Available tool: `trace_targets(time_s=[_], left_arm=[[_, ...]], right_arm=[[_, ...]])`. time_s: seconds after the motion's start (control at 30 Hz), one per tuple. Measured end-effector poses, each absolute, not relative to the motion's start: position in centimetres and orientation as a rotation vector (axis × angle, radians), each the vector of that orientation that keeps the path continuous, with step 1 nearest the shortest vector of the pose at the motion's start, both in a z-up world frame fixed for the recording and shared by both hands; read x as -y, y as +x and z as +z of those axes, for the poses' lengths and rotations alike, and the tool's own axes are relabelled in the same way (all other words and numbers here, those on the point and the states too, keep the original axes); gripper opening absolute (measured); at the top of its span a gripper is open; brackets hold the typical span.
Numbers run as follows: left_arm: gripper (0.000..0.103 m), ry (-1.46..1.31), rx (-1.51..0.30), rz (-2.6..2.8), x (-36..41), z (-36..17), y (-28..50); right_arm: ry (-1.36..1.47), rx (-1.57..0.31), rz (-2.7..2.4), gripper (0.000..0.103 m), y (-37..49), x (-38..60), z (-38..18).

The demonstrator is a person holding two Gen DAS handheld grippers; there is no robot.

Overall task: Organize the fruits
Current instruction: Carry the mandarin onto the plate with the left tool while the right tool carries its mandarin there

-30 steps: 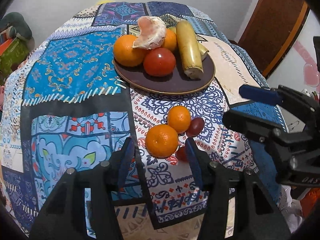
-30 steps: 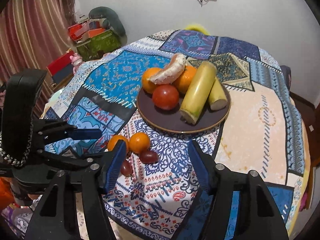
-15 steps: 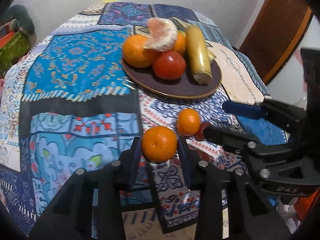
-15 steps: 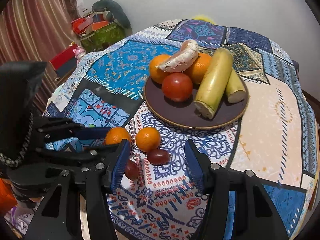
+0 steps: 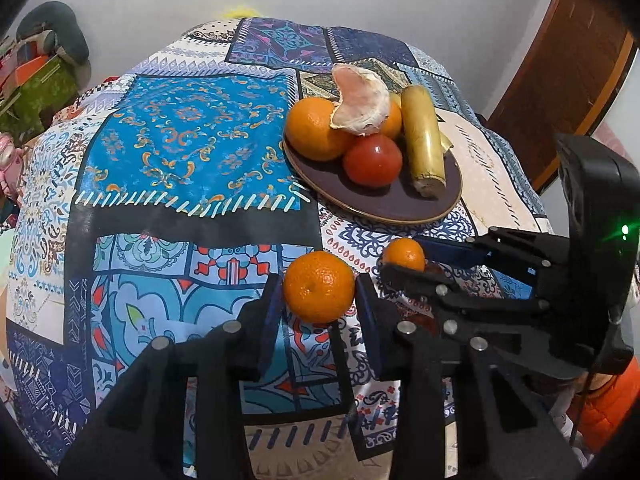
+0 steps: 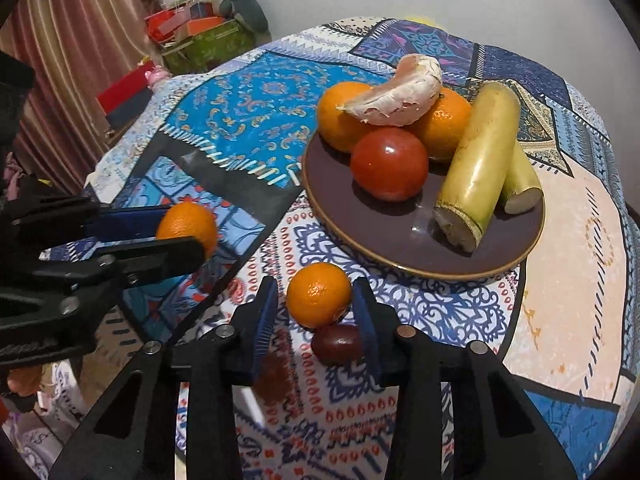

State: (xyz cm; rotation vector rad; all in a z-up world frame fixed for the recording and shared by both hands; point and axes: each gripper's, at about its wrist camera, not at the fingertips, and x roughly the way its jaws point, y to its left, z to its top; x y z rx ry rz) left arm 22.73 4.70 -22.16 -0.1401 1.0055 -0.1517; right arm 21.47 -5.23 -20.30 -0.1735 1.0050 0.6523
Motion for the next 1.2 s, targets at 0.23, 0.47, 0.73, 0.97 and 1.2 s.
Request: trace_targets(time_s=[0.23,0.47,0.73,0.97,1.2], left_arm=[[0.036,-0.128,-0.992,-0.153,-3.9,-21.7,22.7],[0.036,-0.113,-0.962,-0.159,-3.1,-20.4,23.0],[0.036,-0.103,-0.937,-0.164,-2.3,-19.3,24.3],[0.037,-0.097,-0.931,-0.158,-2.1,-19.2,26.2],[0.036,-0.087,-0.923,-0.145,-2.1,-19.5,28.4]], right_arm=[[-0.143,-0.970,0.649,0.030,21.2,6.2,-19.2],[-0.114,-0.905,0.622,0.030,20.7,8.2,-16.8],[-0.084,-0.856,0.564,0.030,21.2,11.1,-15.1],[-0.059,-0.841,0.511,0.030,22.3,13.2,-15.0],[-0.041,-0.844,0.479,0.030,24.0,14.3,-15.5]])
